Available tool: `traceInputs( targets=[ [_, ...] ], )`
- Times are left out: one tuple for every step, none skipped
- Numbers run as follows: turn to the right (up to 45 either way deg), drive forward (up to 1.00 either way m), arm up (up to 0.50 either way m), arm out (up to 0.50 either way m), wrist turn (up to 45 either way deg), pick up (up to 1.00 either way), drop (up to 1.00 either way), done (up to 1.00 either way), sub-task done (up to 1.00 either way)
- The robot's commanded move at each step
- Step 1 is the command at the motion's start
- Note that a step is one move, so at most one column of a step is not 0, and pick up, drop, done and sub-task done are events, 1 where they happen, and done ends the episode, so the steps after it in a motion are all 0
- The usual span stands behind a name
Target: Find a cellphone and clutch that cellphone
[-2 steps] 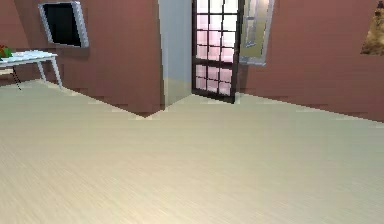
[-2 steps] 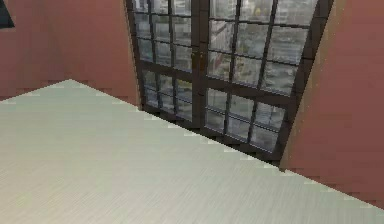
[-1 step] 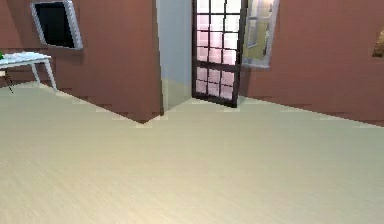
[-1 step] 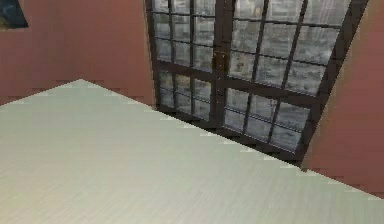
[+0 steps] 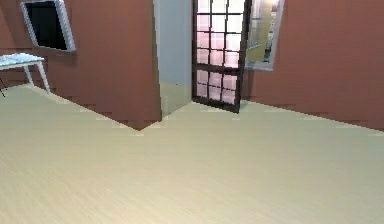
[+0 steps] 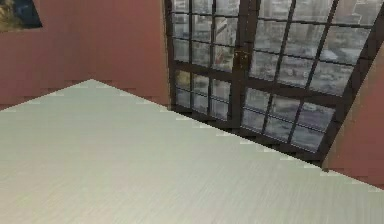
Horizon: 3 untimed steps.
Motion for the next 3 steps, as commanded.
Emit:
traceInputs(
  targets=[
    [6.0,0.00,0.00,0.00,0.0,0.00,0.00,0.00,0.00],
    [0.0,1.00,0.00,0.00,0.0,0.00,0.00,0.00,0.00],
    [0.0,1.00,0.00,0.00,0.0,0.00,0.00,0.00,0.00]
  ],
)
